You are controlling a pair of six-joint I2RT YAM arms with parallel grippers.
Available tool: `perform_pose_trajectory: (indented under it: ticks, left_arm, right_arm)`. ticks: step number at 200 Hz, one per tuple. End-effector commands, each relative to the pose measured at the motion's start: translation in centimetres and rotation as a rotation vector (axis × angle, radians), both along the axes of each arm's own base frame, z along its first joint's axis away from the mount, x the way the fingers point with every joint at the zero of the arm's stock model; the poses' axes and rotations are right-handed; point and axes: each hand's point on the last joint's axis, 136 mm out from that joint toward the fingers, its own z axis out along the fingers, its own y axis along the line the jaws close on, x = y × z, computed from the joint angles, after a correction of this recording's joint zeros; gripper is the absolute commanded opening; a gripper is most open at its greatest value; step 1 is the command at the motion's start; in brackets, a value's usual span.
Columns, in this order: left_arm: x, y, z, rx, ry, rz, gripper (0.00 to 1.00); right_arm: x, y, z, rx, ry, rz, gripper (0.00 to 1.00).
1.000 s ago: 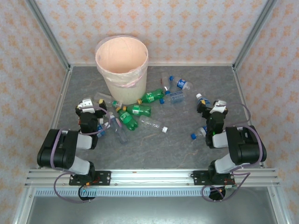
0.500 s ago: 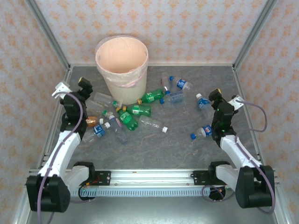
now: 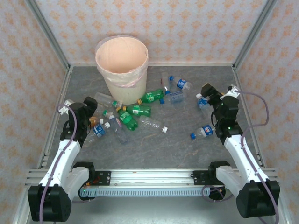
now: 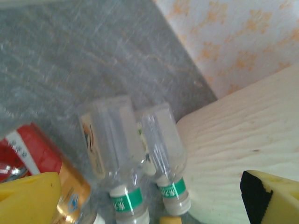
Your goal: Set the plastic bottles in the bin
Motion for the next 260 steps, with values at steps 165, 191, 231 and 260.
perform_pose_trajectory:
  ticks: [165, 191, 231, 260]
  left_arm:
    - [-10.8, -1.8, -8.9, -0.458, 0.438, 0.36, 0.86]
    - [-11.1, -2.0, -9.9, -0.476, 0.459, 0.379, 0.85]
    - [-10.9, -1.7, -11.4, -0.476, 0.458, 0.404, 0.85]
    - [-10.1, -1.1, -12.1, -0.458, 0.45, 0.429, 0.85]
  right_arm:
    - [-4.8, 15.8, -0.3, -0.187, -0.028, 0.467, 1.0]
    - [-4.7, 15.8, -0.5, -0.194, -0.023, 0.461, 1.0]
    - [-4.6, 16.2, -0.7, -0.194, -0.019, 0.469, 1.0]
    - [-4.6, 16.6, -1.1, -0.2, -0.002, 0.48, 1.0]
